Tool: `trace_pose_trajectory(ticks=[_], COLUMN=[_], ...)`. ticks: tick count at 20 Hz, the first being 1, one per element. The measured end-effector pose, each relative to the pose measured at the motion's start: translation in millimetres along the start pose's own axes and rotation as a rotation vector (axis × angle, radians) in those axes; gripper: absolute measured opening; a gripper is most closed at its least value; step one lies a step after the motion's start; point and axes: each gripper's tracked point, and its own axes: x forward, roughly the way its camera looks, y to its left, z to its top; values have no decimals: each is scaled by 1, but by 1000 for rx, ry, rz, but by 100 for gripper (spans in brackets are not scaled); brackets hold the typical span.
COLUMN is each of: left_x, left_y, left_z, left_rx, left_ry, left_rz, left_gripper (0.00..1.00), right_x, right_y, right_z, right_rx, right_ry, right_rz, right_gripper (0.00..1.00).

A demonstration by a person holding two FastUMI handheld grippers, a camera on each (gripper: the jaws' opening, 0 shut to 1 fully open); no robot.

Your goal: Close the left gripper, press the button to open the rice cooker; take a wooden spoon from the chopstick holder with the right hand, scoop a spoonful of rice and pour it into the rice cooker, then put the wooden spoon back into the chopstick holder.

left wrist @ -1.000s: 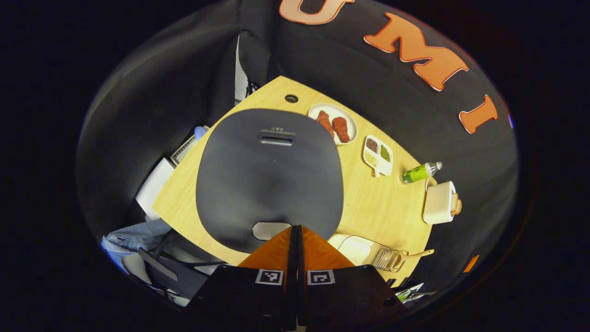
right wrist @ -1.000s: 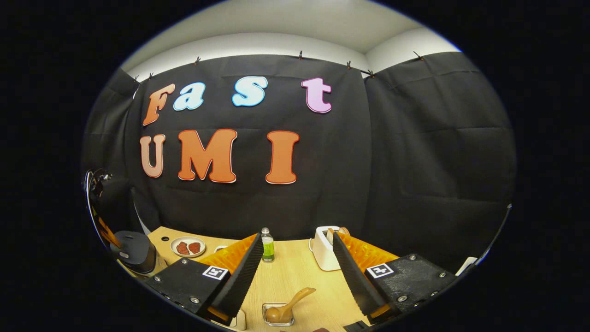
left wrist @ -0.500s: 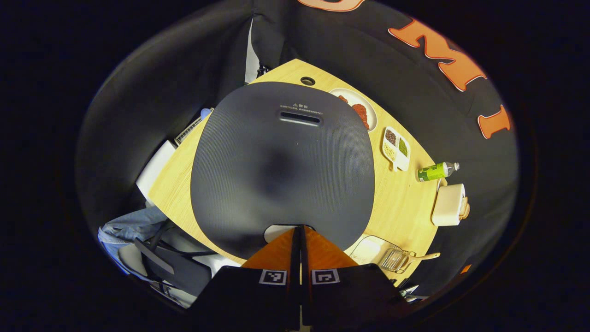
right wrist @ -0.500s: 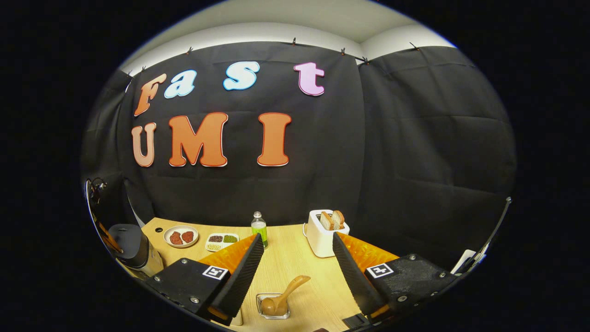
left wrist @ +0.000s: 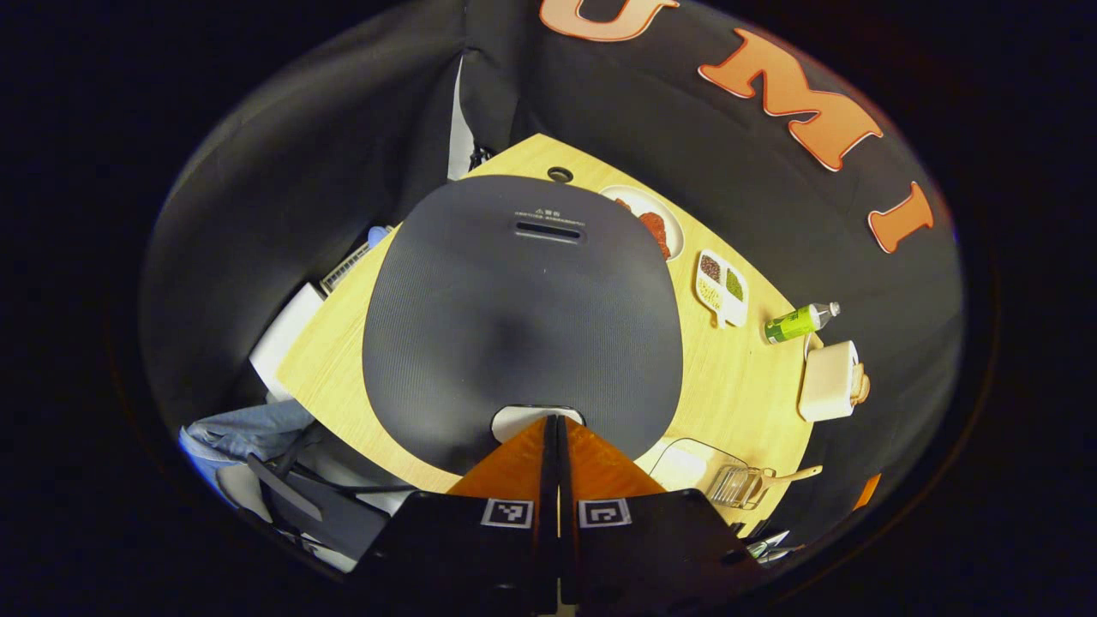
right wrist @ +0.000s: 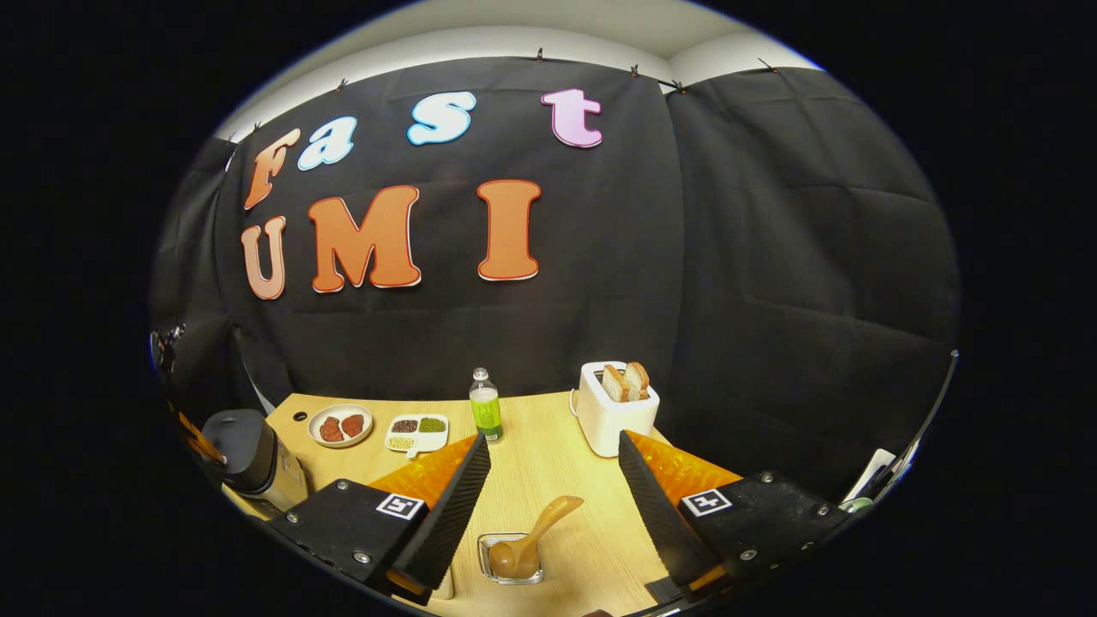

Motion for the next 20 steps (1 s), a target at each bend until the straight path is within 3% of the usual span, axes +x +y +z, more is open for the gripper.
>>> trace_pose_trajectory(ticks=[5, 6, 8, 11, 13, 14, 20], left_x=[-49, -59, -81, -107, -120, -125, -184], left_y=[-16, -19, -21, -18, -24, -24, -40], left_z=[42, 47, 62, 76, 71, 71, 72], left_rx=[216, 245, 301, 377, 394, 403, 553], left_ry=[-284, -333, -433, -567, -613, -632, -892], left_rz=[49, 70, 108, 186, 188, 190, 314], left_gripper=[5, 11, 0, 8, 20, 40, 90], right_x=[21, 24, 30, 40, 45, 49, 67], right_y=[1, 2, 1, -3, -3, -5, -9], right_z=[-32, -39, -51, -71, -86, -94, -134], right_rx=[7, 12, 33, 44, 43, 47, 101], right_ry=[96, 118, 155, 199, 240, 259, 375], right_rz=[10, 15, 25, 19, 21, 22, 37], right_gripper=[94, 94, 94, 94, 94, 94, 94])
